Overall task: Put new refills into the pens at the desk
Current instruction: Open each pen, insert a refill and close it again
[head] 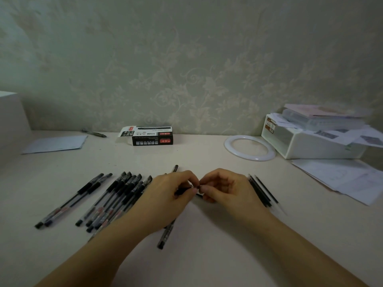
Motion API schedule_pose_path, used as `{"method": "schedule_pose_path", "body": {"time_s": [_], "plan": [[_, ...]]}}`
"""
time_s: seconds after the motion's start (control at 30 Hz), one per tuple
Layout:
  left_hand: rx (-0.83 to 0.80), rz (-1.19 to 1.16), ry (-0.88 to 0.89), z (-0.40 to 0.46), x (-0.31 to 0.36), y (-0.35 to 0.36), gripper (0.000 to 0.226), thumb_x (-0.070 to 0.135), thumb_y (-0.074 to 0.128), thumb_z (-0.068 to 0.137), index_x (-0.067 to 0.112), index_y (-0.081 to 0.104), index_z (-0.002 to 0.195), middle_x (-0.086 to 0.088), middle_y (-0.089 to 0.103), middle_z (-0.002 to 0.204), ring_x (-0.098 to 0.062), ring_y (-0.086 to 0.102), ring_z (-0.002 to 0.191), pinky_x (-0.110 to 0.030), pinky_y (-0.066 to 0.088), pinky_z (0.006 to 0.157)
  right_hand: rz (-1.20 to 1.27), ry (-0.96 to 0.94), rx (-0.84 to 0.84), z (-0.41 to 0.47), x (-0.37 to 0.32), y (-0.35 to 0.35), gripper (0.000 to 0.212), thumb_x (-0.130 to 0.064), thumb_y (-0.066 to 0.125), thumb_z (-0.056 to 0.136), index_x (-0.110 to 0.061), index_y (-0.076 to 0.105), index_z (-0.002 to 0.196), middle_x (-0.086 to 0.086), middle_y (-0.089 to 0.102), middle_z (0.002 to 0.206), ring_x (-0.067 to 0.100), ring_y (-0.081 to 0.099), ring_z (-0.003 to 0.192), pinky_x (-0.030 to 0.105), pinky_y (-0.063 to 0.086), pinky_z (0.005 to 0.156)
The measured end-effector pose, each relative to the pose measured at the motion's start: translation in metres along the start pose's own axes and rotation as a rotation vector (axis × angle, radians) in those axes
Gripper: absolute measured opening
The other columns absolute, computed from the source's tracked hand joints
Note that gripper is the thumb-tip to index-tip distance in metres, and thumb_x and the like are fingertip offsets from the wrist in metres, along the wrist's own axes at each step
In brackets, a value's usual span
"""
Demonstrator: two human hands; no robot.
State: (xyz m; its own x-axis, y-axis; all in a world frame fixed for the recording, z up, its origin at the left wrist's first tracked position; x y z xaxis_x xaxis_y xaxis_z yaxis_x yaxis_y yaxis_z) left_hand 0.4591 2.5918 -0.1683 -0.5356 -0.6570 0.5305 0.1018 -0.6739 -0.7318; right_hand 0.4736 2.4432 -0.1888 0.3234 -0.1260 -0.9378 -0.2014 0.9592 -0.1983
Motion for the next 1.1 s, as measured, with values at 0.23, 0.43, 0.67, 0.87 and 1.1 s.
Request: {"method": "schedule_pose_path", "body": {"time_s": [0.23, 0.43, 0.67, 0.87, 1.1], "plan": [[-0.025, -0.007, 0.008, 0.0005, 0.0012, 0.0023, 0.007, 0.035, 0.061, 0.09, 0.033, 0.062, 0.096, 0.019, 0.066, 0.077, -0.001, 0.061, 0.073, -0.01, 0.045, 0.063, -0.036, -0.009, 0.007, 0.0007, 0.0028, -0.0008, 0.016, -0.008, 0.075, 0.084, -0.023, 0.074, 0.085, 0.005, 0.074, 0.08, 0.02, 0.072, 0.077, 0.022, 0.055, 0.069], [-0.036, 0.039, 0.016, 0.0017, 0.0033, 0.0017, 0.012, 0.027, 0.059, 0.092, 0.028, 0.067, 0.101, 0.017, 0.069, 0.088, 0.005, 0.06, 0.083, -0.006, 0.043, 0.073, -0.11, -0.01, 0.005, 0.0002, 0.0028, -0.0025, 0.006, -0.015, 0.072, 0.088, -0.02, 0.073, 0.086, 0.0, 0.073, 0.077, 0.009, 0.068, 0.071, 0.02, 0.053, 0.067], [-0.053, 0.077, 0.073, -0.0003, 0.0085, 0.0031, 0.009, 0.031, 0.057, 0.093, 0.03, 0.062, 0.1, 0.017, 0.064, 0.088, 0.003, 0.057, 0.082, -0.009, 0.042, 0.069, -0.42, -0.057, 0.001, -0.0033, -0.0044, 0.0015, 0.034, -0.036, 0.052, 0.099, -0.018, 0.063, 0.073, -0.009, 0.063, 0.065, 0.0, 0.054, 0.059, 0.015, 0.041, 0.059], [-0.034, 0.095, 0.061, 0.0008, 0.0056, 0.0007, 0.004, 0.032, 0.056, 0.093, 0.034, 0.059, 0.096, 0.017, 0.062, 0.085, 0.002, 0.057, 0.08, -0.012, 0.044, 0.068, -0.38, -0.05, -0.01, -0.0016, -0.0045, 0.0, 0.008, -0.032, 0.064, 0.093, -0.026, 0.067, 0.089, -0.012, 0.068, 0.08, 0.002, 0.06, 0.067, 0.019, 0.05, 0.064], [-0.045, 0.061, 0.068, 0.0, 0.0078, 0.0021, 0.005, 0.031, 0.057, 0.093, 0.033, 0.059, 0.097, 0.019, 0.06, 0.085, 0.006, 0.055, 0.081, -0.006, 0.038, 0.066, -0.343, -0.042, -0.012, -0.0021, -0.0039, 0.0012, 0.029, -0.037, 0.054, 0.098, -0.019, 0.065, 0.078, -0.01, 0.065, 0.069, 0.004, 0.059, 0.064, 0.021, 0.048, 0.063]]}}
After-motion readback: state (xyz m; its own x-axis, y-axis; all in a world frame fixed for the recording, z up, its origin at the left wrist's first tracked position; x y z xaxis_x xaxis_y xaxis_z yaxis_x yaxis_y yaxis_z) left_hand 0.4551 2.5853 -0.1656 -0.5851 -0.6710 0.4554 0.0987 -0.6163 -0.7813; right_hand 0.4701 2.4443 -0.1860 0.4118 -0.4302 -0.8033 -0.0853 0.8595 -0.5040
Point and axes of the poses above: each hand's wrist, its own z-axis towards the middle knuckle, its own y-axis out of the palm, x = y × z, the point moved 7 cm from there along z, towards the middle knuckle
